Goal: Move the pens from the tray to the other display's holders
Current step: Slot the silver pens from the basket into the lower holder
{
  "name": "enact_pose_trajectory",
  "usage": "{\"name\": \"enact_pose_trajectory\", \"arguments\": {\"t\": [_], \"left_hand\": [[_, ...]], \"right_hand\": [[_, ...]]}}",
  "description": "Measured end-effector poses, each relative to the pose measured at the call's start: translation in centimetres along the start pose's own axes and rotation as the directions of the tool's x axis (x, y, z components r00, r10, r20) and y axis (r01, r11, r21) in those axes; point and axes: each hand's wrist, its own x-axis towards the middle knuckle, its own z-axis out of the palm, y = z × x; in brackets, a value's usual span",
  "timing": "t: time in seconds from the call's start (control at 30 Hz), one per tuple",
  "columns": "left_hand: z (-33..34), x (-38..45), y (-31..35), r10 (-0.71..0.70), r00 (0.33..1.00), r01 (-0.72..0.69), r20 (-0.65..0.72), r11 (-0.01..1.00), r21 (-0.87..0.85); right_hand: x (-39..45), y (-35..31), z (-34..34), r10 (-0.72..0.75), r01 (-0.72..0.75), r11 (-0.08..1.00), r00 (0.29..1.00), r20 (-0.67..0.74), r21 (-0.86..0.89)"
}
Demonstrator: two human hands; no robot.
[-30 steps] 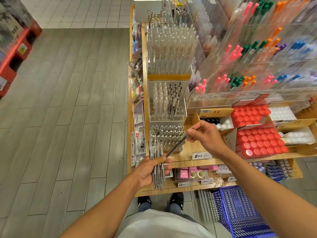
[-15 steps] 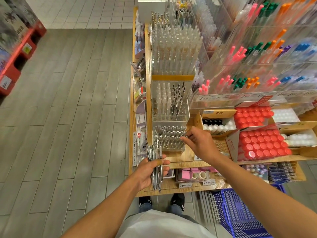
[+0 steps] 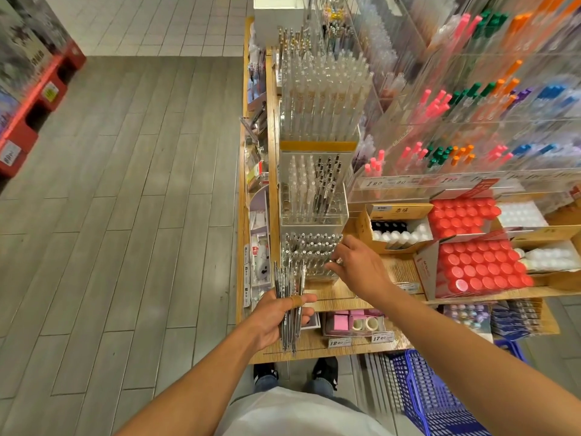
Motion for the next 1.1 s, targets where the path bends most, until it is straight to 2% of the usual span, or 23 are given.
{"name": "enact_pose_trajectory", "arguments": {"t": [0.07, 0.13, 0.2, 0.27, 0.33, 0.43, 0.57, 0.63, 0.7, 0.8, 0.87, 0.97, 1.1], "left_hand": [[0.2, 0.0, 0.0, 0.011, 1.0, -0.011, 0.027, 1.0, 0.007], [0.3, 0.1, 0.1, 0.015, 0.998, -0.015, 0.054, 1.0, 0.004], [0.4, 0.1, 0.3, 0.011, 0.997, -0.012, 0.082, 1.0, 0.004], [0.6, 0.1, 0.4, -0.001, 0.994, 0.001, 0.108, 1.0, -0.005], [0.8, 0.1, 0.5, -0.009, 0.993, 0.012, 0.114, 1.0, -0.021], [0.8, 0.2, 0.5, -0.008, 0.992, 0.013, 0.129, 0.999, -0.037], [0.5, 0.2, 0.3, -0.015, 0.996, 0.02, 0.084, 0.998, -0.06], [0.1, 0.3, 0.0, -0.023, 1.0, 0.023, 0.004, 0.996, -0.084], [-0.3, 0.5, -0.4, -0.034, 0.998, 0.029, -0.058, 0.995, -0.095], [-0.8, 0.7, -0.7, -0.049, 0.991, 0.041, -0.128, 0.997, -0.07], [-1.0, 0.7, -0.8, -0.05, 0.984, 0.04, -0.17, 0.997, -0.059], [-1.1, 0.6, -0.8, -0.054, 0.98, 0.045, -0.193, 0.998, -0.052], [-0.7, 0.5, -0.7, -0.056, 0.982, 0.048, -0.18, 0.998, -0.047]], "right_hand": [[-0.1, -0.3, -0.4, 0.056, -0.056, 0.998, 0.998, 0.005, 0.042], [-0.1, -0.7, -0.8, 0.106, -0.118, 0.968, 0.992, 0.065, 0.219], [0.1, -1.2, -1.3, 0.129, -0.243, 0.85, 0.956, 0.263, 0.466], [0.3, -1.6, -1.9, 0.127, -0.405, 0.659, 0.891, 0.436, 0.634], [0.4, -1.7, -2.3, 0.125, -0.471, 0.521, 0.867, 0.482, 0.712], [0.4, -1.8, -2.4, 0.108, -0.486, 0.435, 0.864, 0.492, 0.758], [0.6, -1.1, -3.0, 0.138, -0.43, 0.501, 0.897, 0.42, 0.751], [0.6, -0.8, -3.4, 0.143, -0.324, 0.63, 0.942, 0.305, 0.706], [0.5, -0.7, -3.6, 0.072, -0.166, 0.778, 0.981, 0.178, 0.606], [0.6, -0.6, -3.8, 0.023, -0.053, 0.845, 0.998, 0.063, 0.532], [0.8, -0.5, -3.8, -0.018, 0.001, 0.897, 0.999, 0.035, 0.442], [0.5, -0.5, -2.9, -0.116, 0.092, 0.952, 0.991, 0.067, 0.291], [0.4, -0.4, -2.5, -0.078, 0.064, 0.965, 0.996, 0.047, 0.255]]}}
